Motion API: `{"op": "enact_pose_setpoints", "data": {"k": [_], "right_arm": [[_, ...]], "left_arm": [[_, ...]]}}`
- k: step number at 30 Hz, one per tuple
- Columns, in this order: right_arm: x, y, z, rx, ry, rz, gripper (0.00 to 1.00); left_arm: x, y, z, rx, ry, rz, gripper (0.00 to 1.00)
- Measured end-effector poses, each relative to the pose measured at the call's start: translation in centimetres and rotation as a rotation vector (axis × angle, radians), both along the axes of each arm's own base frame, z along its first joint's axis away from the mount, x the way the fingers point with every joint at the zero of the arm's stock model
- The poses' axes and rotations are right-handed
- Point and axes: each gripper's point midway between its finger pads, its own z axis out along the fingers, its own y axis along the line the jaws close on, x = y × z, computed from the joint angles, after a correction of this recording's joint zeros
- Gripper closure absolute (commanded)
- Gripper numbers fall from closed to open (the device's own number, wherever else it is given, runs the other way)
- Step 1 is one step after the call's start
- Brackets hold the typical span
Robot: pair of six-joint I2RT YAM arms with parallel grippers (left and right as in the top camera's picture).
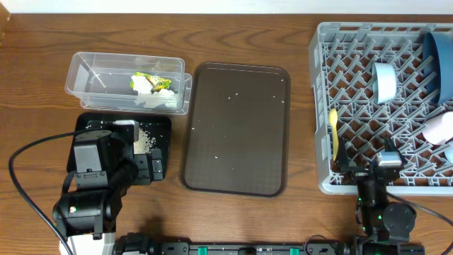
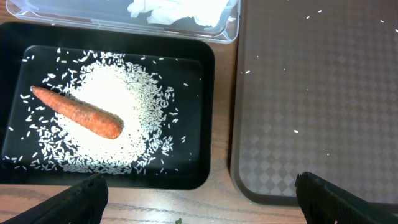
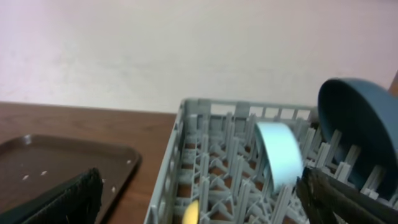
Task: Sort waste into correct bins and load items into the dishwasher rack
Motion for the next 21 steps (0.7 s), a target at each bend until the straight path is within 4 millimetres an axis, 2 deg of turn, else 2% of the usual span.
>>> {"op": "enact_pose_setpoints", "data": {"k": [7, 8, 12, 13, 21], "right_arm": [[-0.5, -0.2, 0.4, -0.063, -0.047, -0.019, 0.01], [-0.5, -0.2, 0.1, -0.072, -0.035, -0.020, 0.01], [-0.4, -0.2, -3.6, -0.079, 0.112, -0.011, 0.01], [-0.4, -0.1, -3.9, -0.081, 0.126, -0.009, 0.01], [-0.4, -0.1, -3.8, -0.085, 0.122, -0.010, 0.01]], "left_arm": [[0.0, 0.0, 0.0, 0.000, 0.001, 0.000, 0.02], [0.0, 0.0, 0.0, 0.000, 0.000, 0.000, 0.02], [0.0, 0.0, 0.0, 0.000, 0.001, 0.000, 0.02], [0.0, 0.0, 0.0, 0.000, 0.000, 0.000, 0.02], [0.0, 0.0, 0.0, 0.000, 0.000, 0.000, 0.02]]}}
